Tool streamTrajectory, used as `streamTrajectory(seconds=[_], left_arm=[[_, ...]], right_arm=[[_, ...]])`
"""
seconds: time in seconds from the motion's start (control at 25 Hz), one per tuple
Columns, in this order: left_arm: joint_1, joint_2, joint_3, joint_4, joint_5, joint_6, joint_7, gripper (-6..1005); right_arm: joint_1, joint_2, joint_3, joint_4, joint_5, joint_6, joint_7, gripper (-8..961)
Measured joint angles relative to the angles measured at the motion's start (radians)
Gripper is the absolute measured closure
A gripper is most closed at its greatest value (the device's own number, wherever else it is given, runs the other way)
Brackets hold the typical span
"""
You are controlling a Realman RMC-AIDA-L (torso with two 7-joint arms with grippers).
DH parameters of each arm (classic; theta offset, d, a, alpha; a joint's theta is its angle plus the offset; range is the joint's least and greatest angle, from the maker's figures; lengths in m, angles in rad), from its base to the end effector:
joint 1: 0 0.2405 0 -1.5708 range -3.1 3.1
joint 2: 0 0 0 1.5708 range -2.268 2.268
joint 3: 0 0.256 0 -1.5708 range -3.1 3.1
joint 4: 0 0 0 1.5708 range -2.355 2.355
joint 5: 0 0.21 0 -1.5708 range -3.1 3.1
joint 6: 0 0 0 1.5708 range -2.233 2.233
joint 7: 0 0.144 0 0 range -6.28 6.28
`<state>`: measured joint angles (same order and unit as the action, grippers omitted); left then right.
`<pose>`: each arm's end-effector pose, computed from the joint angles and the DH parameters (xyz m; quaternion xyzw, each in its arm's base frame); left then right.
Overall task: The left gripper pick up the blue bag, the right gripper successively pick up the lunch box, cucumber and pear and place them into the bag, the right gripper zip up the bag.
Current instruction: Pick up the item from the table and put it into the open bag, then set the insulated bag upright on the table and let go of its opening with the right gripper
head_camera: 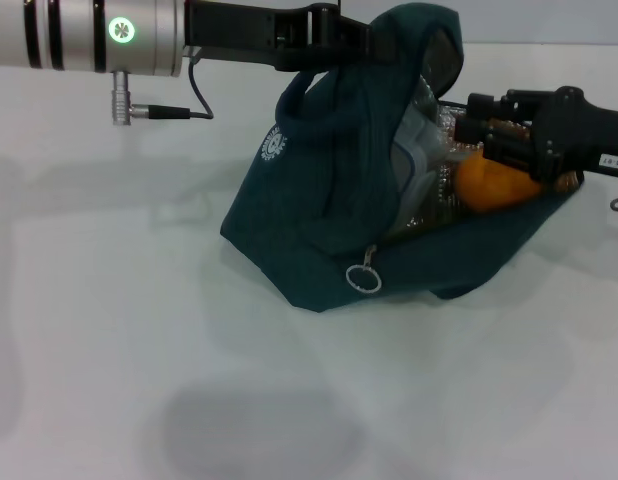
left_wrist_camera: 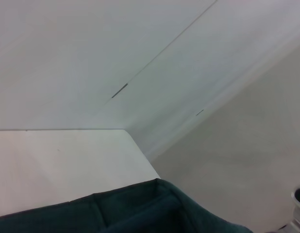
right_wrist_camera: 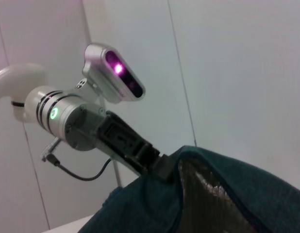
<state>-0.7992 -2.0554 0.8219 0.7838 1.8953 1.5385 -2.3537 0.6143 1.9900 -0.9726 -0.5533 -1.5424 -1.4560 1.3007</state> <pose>-0.1365 0.3986 0.0186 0.8465 0.4574 0.2720 0.0138 0.2122 0.3721 0.0138 -0.9215 0.1439 0.3266 0.1530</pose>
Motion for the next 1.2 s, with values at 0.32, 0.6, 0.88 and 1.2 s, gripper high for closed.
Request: streamTrajectory(seconds=[0.32,0.6,0.88,1.2], left_arm=[[0.002,0.001,0.000,0.000,0.002,0.000,0.002,932],[0.006,0.002,-0.001,0.000,0.003,0.000,0.004,931],[0.006,0.002,-0.003,0.000,0.003,-0.003,0.004,931],[0.008,0.002,-0.003,0.000,0.005,-0.015,0.004,931]], right_arm=[[-0.043,0.000,0.142,-0.026,0.005,-0.045,0.024,526],[-0.123,-0.003,0.263,-0.046,0.006,-0.050,0.065,245],[-0.153,-0.005,0.254,0.039,-0.007,0.008,0.136,252],[-0.154,-0.002,0.244,0.135,-0.012,0.053,0.167,256]])
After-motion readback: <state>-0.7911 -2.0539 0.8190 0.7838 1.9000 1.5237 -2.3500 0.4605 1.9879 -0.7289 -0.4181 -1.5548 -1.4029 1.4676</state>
